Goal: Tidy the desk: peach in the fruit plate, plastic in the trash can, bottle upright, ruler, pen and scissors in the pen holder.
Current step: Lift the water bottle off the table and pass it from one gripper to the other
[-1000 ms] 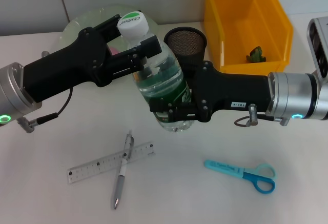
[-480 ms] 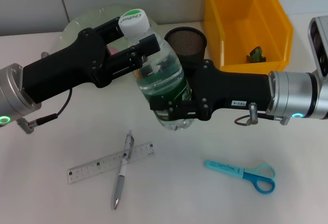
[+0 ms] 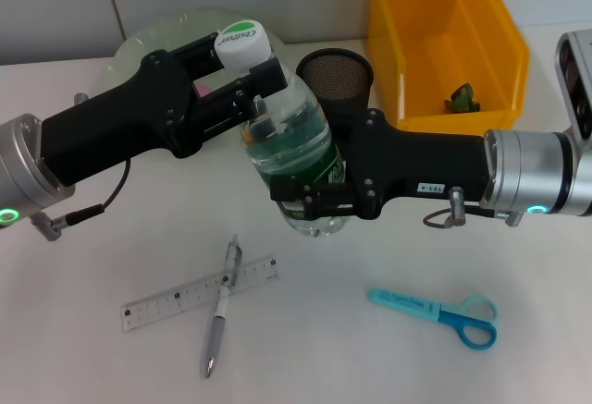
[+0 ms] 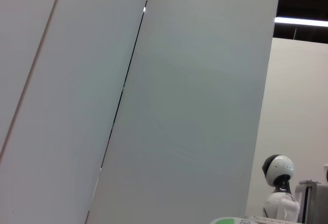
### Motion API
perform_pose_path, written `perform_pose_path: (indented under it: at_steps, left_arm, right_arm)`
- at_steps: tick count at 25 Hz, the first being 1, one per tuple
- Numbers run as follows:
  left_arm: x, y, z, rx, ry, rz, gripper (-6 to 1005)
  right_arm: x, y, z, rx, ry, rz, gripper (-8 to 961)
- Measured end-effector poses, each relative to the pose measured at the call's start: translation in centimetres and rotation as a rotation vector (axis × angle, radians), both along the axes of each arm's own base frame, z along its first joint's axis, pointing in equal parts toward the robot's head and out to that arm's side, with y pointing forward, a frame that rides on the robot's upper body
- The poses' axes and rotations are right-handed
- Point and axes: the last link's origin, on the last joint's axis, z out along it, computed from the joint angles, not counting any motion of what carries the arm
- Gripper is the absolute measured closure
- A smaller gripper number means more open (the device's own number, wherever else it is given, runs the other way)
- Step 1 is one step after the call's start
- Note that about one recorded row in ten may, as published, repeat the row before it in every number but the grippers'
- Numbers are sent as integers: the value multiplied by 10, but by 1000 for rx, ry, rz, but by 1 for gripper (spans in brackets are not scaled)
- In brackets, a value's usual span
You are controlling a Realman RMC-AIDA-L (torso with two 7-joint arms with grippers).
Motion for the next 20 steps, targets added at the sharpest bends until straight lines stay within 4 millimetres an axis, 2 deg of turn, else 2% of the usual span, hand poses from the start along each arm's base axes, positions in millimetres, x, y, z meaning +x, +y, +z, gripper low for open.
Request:
perform_pose_path:
  at_steps: [2,7,11,20]
  left_arm:
    - [0,0,0,-1,0,0,459]
    - [0,1,0,-6,0,5,478]
    - [0,1,0,-6,1,8,556]
    - [-1,2,1,-9,-2,18,556]
  right_arm:
    - [0,0,0,0,0,1,184]
    - [0,-1,0,0,1,2,184]
    - [0,-1,0,0,1,3,184]
    - [-2,-2,0,-22,7,10,183]
